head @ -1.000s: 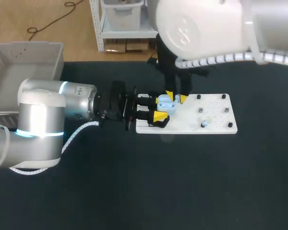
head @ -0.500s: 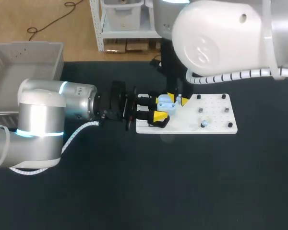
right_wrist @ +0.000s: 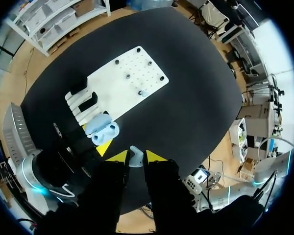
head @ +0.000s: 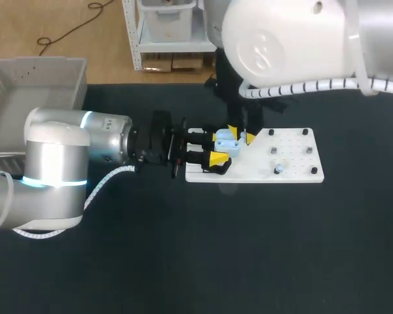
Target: Pick up each earbud case from the left stands, insert the matching earbuds, close the lid, and place the case in the box.
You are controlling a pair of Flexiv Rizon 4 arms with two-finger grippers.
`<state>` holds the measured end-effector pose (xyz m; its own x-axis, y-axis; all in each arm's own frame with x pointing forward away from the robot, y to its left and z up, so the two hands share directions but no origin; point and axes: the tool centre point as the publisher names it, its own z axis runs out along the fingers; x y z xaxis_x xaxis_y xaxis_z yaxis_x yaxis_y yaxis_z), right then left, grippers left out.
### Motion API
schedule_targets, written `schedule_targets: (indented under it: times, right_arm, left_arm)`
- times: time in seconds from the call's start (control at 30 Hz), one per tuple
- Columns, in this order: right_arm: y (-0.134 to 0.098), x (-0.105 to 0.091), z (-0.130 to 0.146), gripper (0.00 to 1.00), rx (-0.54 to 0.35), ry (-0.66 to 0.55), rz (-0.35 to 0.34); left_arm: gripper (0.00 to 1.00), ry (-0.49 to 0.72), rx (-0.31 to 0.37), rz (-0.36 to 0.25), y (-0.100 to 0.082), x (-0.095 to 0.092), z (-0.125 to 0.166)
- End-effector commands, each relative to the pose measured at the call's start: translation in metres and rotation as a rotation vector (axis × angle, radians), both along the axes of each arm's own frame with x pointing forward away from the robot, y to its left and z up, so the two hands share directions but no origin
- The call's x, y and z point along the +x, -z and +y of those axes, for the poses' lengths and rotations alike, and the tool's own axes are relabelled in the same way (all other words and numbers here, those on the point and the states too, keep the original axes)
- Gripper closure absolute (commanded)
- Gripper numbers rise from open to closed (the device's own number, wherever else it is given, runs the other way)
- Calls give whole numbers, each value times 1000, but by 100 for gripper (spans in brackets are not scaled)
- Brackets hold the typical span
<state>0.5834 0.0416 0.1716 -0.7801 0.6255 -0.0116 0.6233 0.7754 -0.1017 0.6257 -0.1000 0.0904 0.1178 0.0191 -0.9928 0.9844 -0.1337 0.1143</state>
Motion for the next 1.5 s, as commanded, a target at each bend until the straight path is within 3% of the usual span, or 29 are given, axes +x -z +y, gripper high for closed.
schedule_targets:
  times: [0.03, 1.5]
  right_arm:
    - [4, 3, 5, 100, -17, 18, 8]
    - [29, 23, 16, 100, -43, 14, 30]
  left_arm:
    - [100, 1, -6, 1, 3, 1, 0]
    - [100, 1, -6, 1, 3, 1, 0]
